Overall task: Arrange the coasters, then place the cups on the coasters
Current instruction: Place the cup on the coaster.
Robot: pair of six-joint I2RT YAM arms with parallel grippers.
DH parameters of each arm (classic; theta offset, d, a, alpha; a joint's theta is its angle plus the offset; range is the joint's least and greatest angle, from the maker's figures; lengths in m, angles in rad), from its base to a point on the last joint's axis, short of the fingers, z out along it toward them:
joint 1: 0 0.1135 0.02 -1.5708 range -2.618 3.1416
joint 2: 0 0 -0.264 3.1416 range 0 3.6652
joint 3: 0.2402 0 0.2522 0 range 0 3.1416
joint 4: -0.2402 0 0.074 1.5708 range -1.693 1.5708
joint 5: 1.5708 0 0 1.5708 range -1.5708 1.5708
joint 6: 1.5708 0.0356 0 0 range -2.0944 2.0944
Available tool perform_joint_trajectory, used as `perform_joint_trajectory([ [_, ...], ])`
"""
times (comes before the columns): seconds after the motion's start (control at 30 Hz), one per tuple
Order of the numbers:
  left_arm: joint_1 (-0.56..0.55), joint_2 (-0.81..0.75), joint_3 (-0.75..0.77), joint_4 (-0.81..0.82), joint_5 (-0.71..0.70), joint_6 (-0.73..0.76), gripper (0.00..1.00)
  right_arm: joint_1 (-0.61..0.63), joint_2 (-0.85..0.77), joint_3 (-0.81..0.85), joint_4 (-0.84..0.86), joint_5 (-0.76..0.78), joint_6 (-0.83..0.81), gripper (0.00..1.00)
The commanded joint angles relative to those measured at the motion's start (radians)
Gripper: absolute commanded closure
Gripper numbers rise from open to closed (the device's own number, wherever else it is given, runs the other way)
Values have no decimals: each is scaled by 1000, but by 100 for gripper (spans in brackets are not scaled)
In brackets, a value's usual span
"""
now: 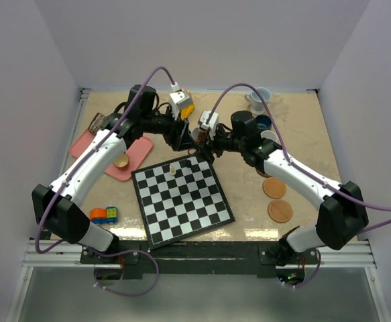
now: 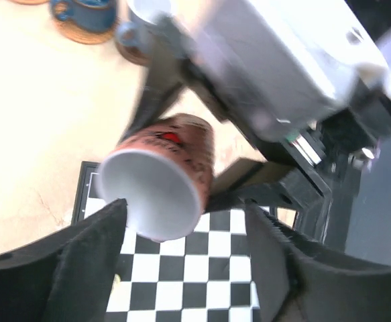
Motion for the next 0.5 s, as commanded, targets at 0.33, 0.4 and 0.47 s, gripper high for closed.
perform_joint_trajectory([
  [0.33, 140, -67, -192, 541, -126, -619, 23, -1, -150, -69, 227, 162, 60, 100],
  [0.4, 140, -48, -192, 591, -102, -699, 24, 0, -154, -74, 232, 166, 49, 100],
  [0.47, 140, -33, -201, 652, -85, -750, 24, 0, -154, -72, 226, 172, 37, 100],
])
